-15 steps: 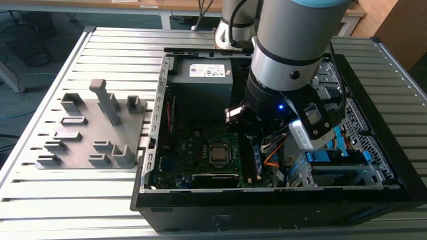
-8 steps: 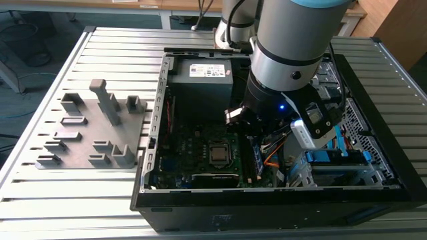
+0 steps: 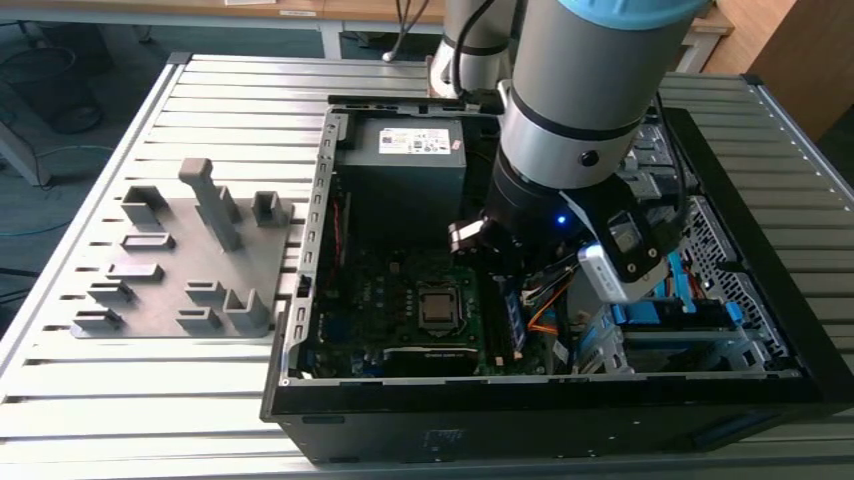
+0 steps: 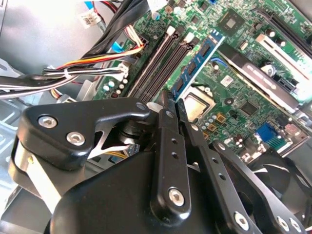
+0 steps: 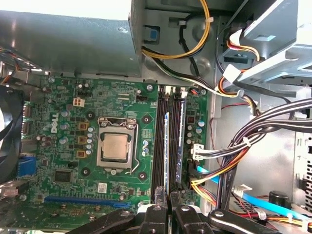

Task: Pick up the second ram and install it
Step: 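Insert the second ram into the second slot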

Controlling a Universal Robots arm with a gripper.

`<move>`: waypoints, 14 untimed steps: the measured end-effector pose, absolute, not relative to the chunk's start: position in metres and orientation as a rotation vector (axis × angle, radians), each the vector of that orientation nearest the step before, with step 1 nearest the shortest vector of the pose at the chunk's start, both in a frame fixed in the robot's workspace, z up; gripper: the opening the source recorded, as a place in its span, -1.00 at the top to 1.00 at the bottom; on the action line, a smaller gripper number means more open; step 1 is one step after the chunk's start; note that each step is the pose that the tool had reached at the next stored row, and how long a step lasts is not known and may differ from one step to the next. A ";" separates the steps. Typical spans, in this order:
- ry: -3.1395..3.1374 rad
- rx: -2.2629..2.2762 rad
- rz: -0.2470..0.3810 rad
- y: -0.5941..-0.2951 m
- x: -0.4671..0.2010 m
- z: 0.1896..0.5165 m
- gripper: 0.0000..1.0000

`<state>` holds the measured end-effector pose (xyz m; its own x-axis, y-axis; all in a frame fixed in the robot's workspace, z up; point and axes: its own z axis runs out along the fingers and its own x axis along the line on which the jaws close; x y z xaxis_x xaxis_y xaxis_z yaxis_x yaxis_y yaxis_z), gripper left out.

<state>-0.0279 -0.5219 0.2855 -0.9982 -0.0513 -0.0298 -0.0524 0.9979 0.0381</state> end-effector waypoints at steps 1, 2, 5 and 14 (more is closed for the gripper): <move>3.111 -0.081 0.061 -0.522 -0.028 0.285 0.73; 3.111 -0.081 0.060 -0.522 -0.028 0.284 0.73; 3.111 -0.081 0.060 -0.522 -0.028 0.283 0.73; 3.111 -0.081 0.060 -0.522 -0.028 0.277 0.73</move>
